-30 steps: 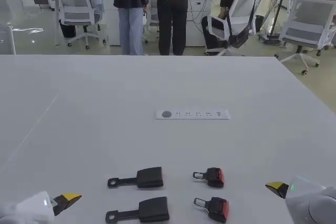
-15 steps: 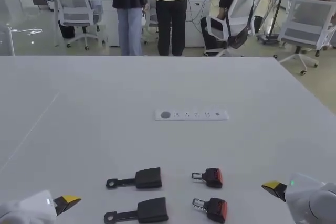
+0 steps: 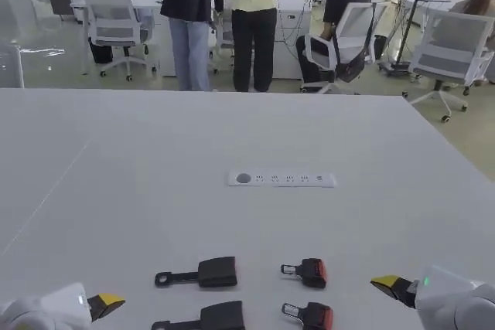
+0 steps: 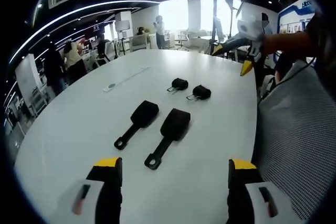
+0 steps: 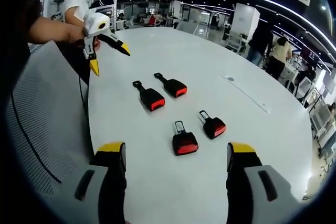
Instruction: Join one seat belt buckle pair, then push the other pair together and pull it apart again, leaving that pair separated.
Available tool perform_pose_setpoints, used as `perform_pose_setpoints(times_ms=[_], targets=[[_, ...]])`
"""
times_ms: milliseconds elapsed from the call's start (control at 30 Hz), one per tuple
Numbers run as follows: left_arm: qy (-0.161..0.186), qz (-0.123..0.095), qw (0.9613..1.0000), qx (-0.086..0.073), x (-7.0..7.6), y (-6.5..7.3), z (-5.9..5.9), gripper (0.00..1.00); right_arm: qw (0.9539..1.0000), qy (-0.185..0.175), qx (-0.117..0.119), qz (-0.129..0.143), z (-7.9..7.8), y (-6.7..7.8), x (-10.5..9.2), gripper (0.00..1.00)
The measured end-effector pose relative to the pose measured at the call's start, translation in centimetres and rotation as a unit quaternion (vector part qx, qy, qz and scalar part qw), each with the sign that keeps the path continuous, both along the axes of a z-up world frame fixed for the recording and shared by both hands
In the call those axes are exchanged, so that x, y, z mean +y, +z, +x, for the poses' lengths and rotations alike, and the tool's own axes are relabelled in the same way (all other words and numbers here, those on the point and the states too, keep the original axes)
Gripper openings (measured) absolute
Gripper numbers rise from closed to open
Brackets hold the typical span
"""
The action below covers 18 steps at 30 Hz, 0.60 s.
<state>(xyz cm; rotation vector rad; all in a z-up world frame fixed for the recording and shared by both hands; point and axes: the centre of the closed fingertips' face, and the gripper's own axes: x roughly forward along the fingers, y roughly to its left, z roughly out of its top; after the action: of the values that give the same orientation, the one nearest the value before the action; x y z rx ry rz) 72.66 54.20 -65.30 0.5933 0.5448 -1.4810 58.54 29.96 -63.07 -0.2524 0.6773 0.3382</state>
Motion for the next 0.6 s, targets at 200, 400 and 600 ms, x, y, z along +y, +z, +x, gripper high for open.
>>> perform_pose_setpoints(times_ms=[200, 400, 600], targets=[[-0.004, -0.002, 1.0, 0.002, -0.3, 0.1, -0.2, 0.83, 1.0, -0.001, 0.006, -0.001, 0.1, -0.3, 0.1, 0.78], [-0.012, 0.006, 0.9999, 0.003, -0.9, -0.4, -0.4, 0.82, 0.9999, -0.003, 0.017, 0.001, -0.1, -1.3, 0.1, 0.76], [-0.026, 0.011, 0.9996, 0.0, -2.0, -0.7, -0.4, 0.8, 0.9998, -0.005, 0.02, 0.003, 0.0, -1.9, 0.1, 0.72]])
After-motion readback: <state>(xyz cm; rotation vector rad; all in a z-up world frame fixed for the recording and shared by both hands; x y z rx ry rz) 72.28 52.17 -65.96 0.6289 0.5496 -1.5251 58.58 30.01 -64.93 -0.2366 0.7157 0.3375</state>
